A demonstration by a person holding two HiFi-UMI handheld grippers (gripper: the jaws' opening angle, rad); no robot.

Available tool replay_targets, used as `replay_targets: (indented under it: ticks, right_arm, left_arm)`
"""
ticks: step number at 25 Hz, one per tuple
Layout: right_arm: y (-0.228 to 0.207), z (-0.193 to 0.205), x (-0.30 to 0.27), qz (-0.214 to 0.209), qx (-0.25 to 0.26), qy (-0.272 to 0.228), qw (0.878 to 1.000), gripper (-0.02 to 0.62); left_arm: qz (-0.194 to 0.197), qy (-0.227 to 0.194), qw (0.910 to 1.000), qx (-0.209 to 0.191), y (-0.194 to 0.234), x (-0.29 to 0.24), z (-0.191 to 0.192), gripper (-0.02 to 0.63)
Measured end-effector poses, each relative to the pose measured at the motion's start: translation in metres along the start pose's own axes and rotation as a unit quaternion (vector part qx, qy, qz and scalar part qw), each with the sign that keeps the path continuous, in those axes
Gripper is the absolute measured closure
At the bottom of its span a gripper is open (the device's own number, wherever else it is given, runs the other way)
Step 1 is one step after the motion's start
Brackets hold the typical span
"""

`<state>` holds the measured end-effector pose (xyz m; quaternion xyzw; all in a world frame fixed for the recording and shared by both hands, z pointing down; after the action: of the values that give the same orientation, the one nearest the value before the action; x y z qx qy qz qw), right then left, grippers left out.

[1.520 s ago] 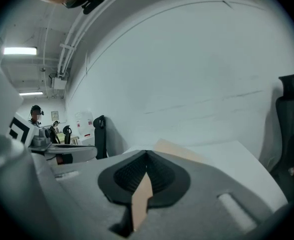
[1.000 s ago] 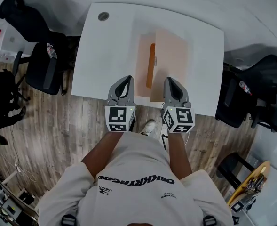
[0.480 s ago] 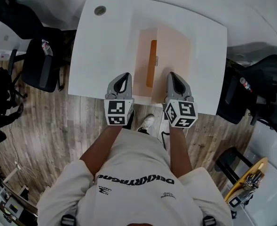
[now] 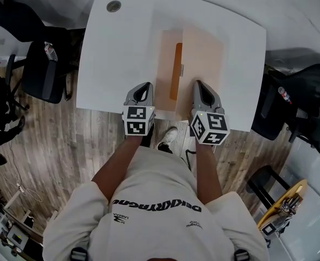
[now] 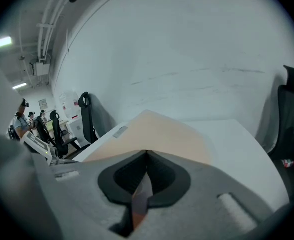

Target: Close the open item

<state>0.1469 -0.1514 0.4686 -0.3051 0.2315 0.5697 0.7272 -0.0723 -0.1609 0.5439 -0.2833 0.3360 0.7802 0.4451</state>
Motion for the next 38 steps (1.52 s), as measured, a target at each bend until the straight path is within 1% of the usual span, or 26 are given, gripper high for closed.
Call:
replay_targets:
  ticks: [5, 9, 14, 24, 30, 38]
  right_arm:
    - [0.003, 0.0, -0.008, 0.001, -0.006, 0.008, 1.0, 0.594]
    - [0.006, 0.001, -0.015, 0.0, -0.004, 0.015, 1.0, 0.594]
    - [0.009, 0.004, -0.023, -0.003, 0.001, 0.026, 1.0, 0.594]
    - [0.014, 0.007, -0.037, -0.011, 0.002, 0.049, 0.999, 0.594]
    - [0.016, 0.007, -0.042, -0.019, -0.017, 0.071, 0.997, 0.594]
    - [0.018, 0.009, -0.052, -0.022, -0.015, 0.103, 0.994, 0.594]
  left_arm:
    - [0.009, 0.034, 0.9993, 0.015, 0.008, -0.015, 0.007, 0.601]
    - [0.019, 0.05, 0.9983, 0.023, 0.01, -0.024, 0.011, 0.601]
    - [0.027, 0.063, 0.9973, 0.025, 0.011, -0.029, 0.014, 0.601]
    - [0.038, 0.07, 0.9966, 0.024, 0.01, -0.035, 0.013, 0.601]
    - [0.041, 0.07, 0.9964, 0.028, 0.01, -0.035, 0.012, 0.601]
    - [0.045, 0.069, 0.9961, 0.032, 0.011, -0.035, 0.011, 0.601]
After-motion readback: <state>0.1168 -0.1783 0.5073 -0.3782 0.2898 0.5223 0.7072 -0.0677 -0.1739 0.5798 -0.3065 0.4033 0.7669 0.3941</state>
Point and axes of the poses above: the fingertips, and each gripper's own axes: x backward along the fingers, y to its left, z out of its underside, the point moved 10 cm from there along x, backward along the fingers, and after that the axes turned 10 degrees about y, right-handed, at the moved point
